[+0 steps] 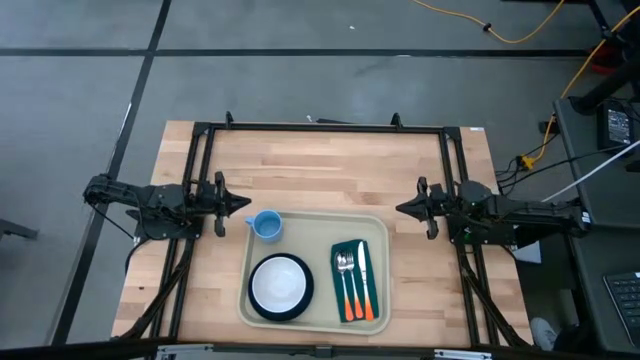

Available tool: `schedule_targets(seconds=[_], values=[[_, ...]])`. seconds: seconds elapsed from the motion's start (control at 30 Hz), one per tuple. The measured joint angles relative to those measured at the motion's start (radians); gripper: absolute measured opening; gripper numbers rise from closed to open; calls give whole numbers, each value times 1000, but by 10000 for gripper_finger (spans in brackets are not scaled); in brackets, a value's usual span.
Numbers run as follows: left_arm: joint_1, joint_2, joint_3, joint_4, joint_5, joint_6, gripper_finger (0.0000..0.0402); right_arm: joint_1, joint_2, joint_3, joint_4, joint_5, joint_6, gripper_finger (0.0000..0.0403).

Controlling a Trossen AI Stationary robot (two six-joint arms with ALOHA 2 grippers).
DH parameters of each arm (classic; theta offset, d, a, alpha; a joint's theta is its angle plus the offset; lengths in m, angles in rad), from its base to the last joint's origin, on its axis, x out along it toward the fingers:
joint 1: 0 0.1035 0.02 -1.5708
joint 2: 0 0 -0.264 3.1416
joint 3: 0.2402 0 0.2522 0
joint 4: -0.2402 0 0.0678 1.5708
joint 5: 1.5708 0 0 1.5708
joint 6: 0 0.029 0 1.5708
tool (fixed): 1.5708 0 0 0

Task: Set up tray
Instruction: Return to Home Position

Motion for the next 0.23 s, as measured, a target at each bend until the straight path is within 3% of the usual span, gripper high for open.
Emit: schedule_targets(seconds=[0.23], values=[[0,0,0,0,2,15,5,0,0,0,-36,0,14,6]])
